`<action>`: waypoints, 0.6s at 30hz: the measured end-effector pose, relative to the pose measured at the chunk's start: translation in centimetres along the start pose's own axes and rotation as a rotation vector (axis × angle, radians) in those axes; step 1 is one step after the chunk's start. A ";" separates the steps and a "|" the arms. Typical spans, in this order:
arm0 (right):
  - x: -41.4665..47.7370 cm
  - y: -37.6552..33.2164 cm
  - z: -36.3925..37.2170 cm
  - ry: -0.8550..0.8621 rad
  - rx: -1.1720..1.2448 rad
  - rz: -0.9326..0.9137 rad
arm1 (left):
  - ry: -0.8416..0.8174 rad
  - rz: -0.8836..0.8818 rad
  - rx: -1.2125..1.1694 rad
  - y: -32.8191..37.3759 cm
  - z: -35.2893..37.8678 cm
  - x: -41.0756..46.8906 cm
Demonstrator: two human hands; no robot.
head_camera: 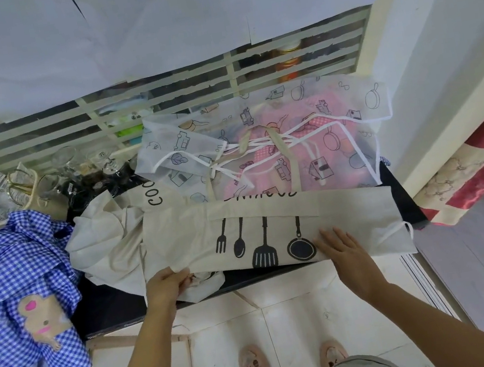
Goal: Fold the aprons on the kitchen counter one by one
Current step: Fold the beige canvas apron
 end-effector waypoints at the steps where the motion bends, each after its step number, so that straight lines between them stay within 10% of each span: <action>1: -0.6 0.2 0.1 -0.004 0.028 0.042 | 0.138 0.075 0.050 0.4 -0.6 -0.1; 4: -2.9 1.0 -0.9 0.048 0.169 0.180 | 0.331 0.407 0.183 2.4 0.4 -2.7; 8: -6.1 3.7 -2.7 0.102 0.530 0.717 | -0.013 0.822 0.642 2.6 7.7 -4.9; 13: -7.3 4.9 0.7 -0.120 1.379 1.446 | -0.414 0.912 1.128 -2.1 14.3 -5.3; 18: -3.0 3.4 -0.5 -0.252 1.940 1.371 | -0.467 0.797 1.350 -5.1 17.0 -4.0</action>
Point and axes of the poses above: each hand's wrist, its own x-axis towards the middle knuckle, its own z-axis out of the palm, y = z × x, the point moved 6 cm from there along x, towards the middle knuckle, and after that the axes turned 12 degrees about -x, right-handed, at the moved point
